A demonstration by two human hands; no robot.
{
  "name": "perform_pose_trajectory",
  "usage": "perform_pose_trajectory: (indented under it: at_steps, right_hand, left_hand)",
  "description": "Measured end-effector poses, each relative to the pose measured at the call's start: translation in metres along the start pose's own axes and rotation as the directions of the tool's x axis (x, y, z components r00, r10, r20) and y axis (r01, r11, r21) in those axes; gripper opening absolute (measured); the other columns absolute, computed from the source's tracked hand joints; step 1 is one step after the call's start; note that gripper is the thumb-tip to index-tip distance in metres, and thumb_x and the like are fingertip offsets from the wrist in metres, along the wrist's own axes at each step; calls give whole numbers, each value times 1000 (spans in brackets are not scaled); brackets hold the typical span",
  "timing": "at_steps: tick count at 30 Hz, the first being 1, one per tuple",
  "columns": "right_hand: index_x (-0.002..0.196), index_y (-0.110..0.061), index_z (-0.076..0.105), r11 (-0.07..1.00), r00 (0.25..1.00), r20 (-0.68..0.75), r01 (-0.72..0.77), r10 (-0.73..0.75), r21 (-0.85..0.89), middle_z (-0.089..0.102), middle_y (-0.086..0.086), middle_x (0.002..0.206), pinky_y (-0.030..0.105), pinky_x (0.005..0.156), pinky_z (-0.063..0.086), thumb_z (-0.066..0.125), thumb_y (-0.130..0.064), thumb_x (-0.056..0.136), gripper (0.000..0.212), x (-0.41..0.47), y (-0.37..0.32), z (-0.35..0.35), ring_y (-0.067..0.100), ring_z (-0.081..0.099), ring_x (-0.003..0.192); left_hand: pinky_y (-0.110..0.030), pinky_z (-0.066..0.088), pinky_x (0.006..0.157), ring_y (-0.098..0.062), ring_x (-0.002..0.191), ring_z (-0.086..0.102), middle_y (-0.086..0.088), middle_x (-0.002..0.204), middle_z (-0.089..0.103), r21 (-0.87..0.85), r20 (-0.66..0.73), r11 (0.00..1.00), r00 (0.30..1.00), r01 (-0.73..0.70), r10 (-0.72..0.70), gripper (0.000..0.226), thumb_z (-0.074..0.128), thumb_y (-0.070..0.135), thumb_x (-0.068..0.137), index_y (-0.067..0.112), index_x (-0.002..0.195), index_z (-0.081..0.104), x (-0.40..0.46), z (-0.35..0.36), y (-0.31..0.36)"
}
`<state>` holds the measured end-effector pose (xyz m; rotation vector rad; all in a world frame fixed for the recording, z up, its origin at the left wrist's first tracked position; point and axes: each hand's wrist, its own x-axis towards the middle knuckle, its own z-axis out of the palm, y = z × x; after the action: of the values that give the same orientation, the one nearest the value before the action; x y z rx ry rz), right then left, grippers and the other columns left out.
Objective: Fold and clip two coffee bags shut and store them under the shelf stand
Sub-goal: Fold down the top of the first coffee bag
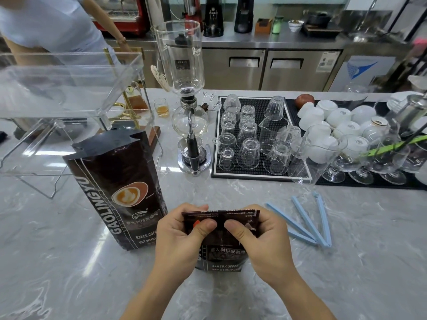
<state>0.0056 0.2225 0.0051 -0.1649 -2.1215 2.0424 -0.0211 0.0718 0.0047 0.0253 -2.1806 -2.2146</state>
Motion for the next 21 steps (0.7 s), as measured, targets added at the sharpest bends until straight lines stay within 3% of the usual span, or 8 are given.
perform_pose_trajectory:
  at_steps: [2, 6, 12, 18, 21]
  right_hand:
    - [68, -16, 67, 1000, 1000, 7, 9, -9, -5, 60, -8, 54, 28, 59, 48, 76, -29, 67, 16, -1, 0, 0, 9, 54, 56]
    - [70, -19, 69, 1000, 1000, 4, 6, -6, -14, 64, -8, 56, 28, 61, 51, 76, -23, 70, 8, 0, -1, 1, 9, 58, 58]
    - [67, -25, 68, 1000, 1000, -4, 7, -7, -11, 63, -9, 56, 30, 61, 51, 75, -22, 70, 8, 1, -1, 1, 10, 57, 58]
    - [64, -28, 66, 1000, 1000, -6, 11, -11, -20, 60, -10, 53, 29, 60, 50, 75, -24, 70, 11, 2, 0, 0, 11, 55, 57]
    - [66, -22, 66, 999, 1000, -2, 25, -25, -23, 60, -8, 55, 29, 60, 50, 76, -23, 70, 10, 2, 2, -1, 11, 55, 58]
  left_hand:
    - [-26, 57, 76, -3, 85, 73, -2, 89, 77, -1, -13, 1000, 1000, 22, -22, 41, 72, -17, 71, 23, 61, 71, 0, 2, 0]
    - [-16, 56, 71, 2, 85, 72, -5, 97, 74, 1, -20, 1000, 1000, 19, -19, 51, 68, -20, 74, 29, 59, 70, 1, 6, 0]
    - [-16, 56, 64, -3, 68, 66, 5, 74, 72, 14, 58, 999, 997, -44, 43, 15, 76, 6, 69, 14, 79, 69, 0, 2, 0]
    - [-13, 52, 72, -2, 77, 65, 10, 83, 71, 14, 217, 997, 973, -77, 72, 19, 65, 4, 78, 16, 93, 65, 0, -6, 4]
    - [-15, 53, 74, -4, 80, 66, 8, 85, 72, 27, 226, 997, 972, -76, 68, 24, 63, 2, 77, 21, 92, 67, 1, -8, 4]
